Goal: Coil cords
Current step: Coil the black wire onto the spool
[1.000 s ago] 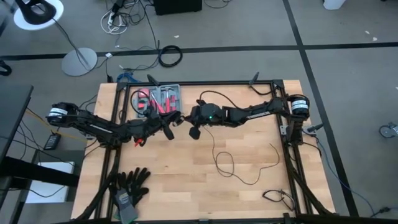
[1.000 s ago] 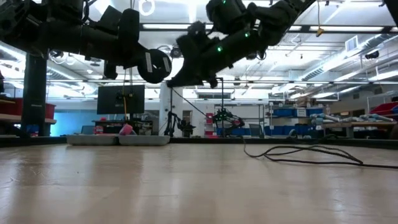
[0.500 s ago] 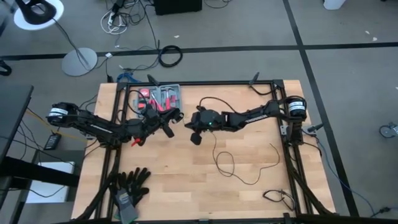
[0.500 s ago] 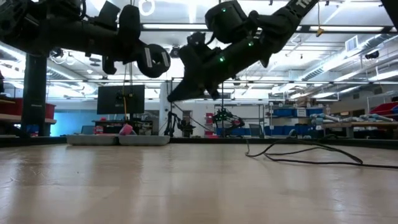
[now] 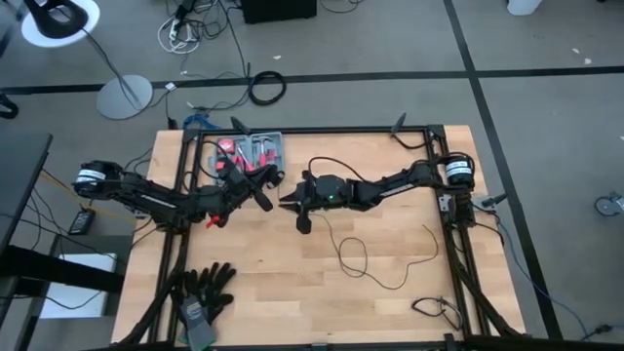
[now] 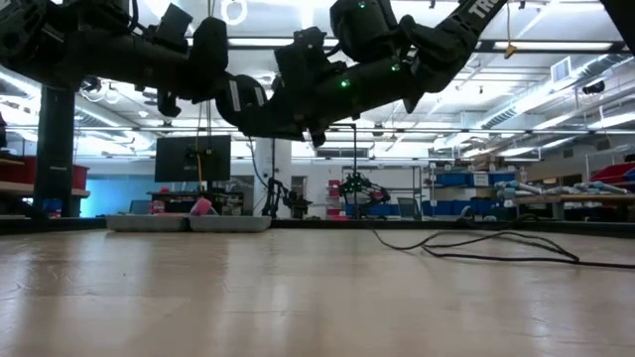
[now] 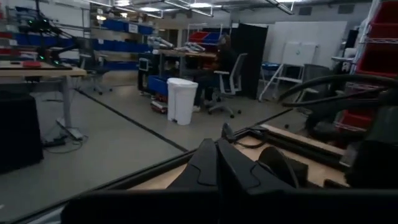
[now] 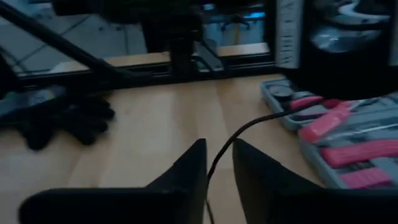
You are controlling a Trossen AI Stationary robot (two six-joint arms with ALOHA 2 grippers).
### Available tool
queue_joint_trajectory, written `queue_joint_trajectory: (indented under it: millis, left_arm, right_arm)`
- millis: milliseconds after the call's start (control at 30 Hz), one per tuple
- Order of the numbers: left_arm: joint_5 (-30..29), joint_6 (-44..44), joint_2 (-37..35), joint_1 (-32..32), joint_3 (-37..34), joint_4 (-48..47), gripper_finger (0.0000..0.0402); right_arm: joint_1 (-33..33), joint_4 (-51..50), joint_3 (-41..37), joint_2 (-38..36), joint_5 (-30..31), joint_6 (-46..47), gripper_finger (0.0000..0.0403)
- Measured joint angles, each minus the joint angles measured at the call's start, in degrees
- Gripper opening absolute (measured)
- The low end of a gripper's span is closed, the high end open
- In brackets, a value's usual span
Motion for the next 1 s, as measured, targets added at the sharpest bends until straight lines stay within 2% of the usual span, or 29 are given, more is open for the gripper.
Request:
queue_joint_trajectory:
  millis: [200,333,467,600,733,800,867,933,1000]
  left_arm:
    - [-3.7,1.3,0.0,0.0,0.0,-2.0,0.0000]
    - [-4.6,1.3,0.0,0.0,0.0,-2.5,0.0000]
    - [-4.7,1.3,0.0,0.0,0.0,-2.6,0.0000]
    - [-4.7,1.1,0.0,-0.1,-0.4,-1.5,0.0000]
    - [-5.3,0.8,0.0,-0.3,-0.9,-0.5,0.0000]
    - [-5.3,-0.1,0.0,-0.5,-1.1,0.0,0.0000]
    - [-5.0,-0.5,0.0,-0.8,-1.2,-0.1,0.0000]
    - [-4.4,-0.6,0.0,-1.2,-1.2,0.1,0.0000]
    - [-3.7,-0.5,0.0,-1.3,-1.2,0.1,0.0000]
  right_arm:
    - [0.0,-2.3,0.0,-0.6,-5.4,0.0,0.0127]
    - [-0.4,-8.6,0.0,-2.2,-7.5,0.7,0.0145]
    - [-1.1,-22.0,0.0,-6.8,-5.5,1.4,0.0139]
    - [-1.0,-35.3,-1.0,-14.1,-1.0,-0.8,0.0117]
    - [-0.2,-38.1,-9.2,-24.5,5.6,-0.7,0.0091]
    - [0.3,-35.8,-15.7,-31.1,9.0,0.9,0.0078]
    - [0.4,-28.5,-23.5,-37.1,11.6,2.0,0.0068]
    - [0.4,-13.4,-32.3,-40.4,12.1,4.1,0.0062]
    - [0.2,6.1,-40.2,-40.2,11.9,6.8,0.0059]
